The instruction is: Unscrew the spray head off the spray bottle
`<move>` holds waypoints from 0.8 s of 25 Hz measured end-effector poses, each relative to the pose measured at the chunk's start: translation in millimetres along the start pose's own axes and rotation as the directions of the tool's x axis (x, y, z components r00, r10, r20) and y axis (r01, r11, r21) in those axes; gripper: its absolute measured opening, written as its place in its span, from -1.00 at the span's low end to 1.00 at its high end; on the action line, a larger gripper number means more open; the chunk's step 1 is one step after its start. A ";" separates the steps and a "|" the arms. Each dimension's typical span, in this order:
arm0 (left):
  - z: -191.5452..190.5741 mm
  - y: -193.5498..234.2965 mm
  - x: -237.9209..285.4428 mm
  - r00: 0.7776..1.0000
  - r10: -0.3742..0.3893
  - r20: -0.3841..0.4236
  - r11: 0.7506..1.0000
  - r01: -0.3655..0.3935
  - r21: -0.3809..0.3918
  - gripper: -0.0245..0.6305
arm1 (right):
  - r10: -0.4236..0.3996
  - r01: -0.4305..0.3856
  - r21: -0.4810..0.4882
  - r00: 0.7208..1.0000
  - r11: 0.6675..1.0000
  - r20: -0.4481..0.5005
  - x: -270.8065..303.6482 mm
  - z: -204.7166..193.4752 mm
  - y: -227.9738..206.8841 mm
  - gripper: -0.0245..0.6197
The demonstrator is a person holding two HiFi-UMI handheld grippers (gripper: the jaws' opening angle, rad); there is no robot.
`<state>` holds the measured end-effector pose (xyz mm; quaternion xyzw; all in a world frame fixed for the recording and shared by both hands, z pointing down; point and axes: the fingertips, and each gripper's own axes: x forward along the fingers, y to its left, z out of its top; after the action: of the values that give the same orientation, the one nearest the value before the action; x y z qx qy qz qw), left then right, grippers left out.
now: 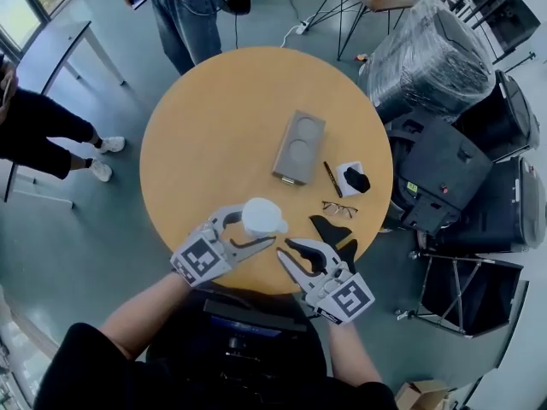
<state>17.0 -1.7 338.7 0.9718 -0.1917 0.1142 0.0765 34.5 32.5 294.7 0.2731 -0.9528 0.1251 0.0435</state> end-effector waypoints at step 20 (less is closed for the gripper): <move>32.9 -55.4 -24.8 0.998 -0.046 -0.052 0.998 0.048 0.029 0.01 | 0.120 -0.112 -0.133 0.991 0.985 0.058 36.8 82.1 56.7 0.15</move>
<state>22.7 51.5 295.1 0.9738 -0.1650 0.1403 0.0694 -28.1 38.7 208.9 0.2177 -0.9741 0.0565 0.0221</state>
